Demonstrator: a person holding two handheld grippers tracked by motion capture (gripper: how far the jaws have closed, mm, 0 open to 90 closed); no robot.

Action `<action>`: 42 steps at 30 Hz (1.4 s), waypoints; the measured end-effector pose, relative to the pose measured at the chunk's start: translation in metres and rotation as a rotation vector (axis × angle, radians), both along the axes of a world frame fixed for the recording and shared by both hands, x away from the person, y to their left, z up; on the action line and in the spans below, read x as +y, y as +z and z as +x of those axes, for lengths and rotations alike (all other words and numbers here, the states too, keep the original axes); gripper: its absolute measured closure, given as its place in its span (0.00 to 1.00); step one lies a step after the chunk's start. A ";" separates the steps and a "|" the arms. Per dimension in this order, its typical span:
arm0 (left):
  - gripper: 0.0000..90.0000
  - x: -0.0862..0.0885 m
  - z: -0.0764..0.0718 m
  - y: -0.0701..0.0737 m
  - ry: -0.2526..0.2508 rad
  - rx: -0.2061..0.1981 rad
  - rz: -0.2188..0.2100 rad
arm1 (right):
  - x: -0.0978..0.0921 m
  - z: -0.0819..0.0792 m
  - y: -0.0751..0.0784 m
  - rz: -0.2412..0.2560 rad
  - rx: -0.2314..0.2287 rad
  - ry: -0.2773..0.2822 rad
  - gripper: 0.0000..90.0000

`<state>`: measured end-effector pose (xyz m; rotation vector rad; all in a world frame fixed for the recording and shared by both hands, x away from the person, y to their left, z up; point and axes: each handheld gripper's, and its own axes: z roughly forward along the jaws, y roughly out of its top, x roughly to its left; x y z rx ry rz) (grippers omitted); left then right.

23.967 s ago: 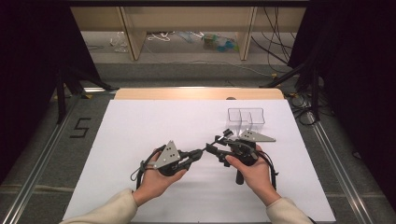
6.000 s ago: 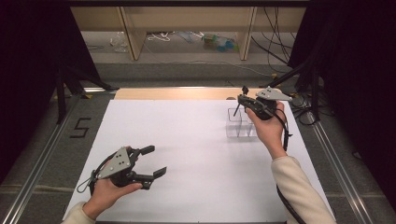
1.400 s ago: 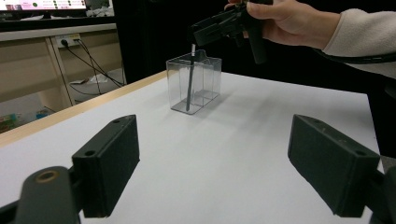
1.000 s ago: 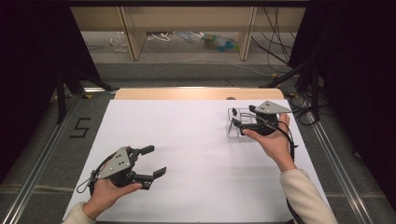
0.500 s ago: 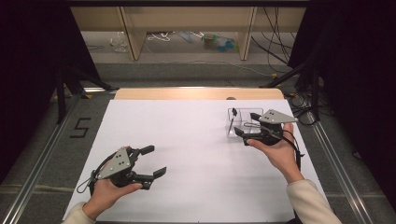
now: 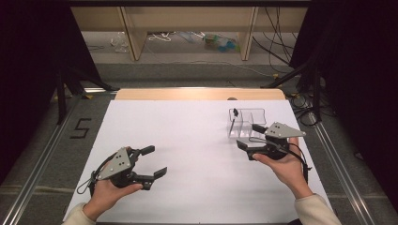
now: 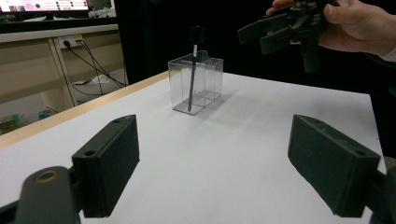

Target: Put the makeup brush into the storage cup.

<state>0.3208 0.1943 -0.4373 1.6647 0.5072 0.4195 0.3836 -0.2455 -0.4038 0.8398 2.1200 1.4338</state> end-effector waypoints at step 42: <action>0.18 0.000 0.001 -0.001 0.002 0.004 0.002 | -0.013 -0.063 -0.018 0.013 -0.016 0.050 0.18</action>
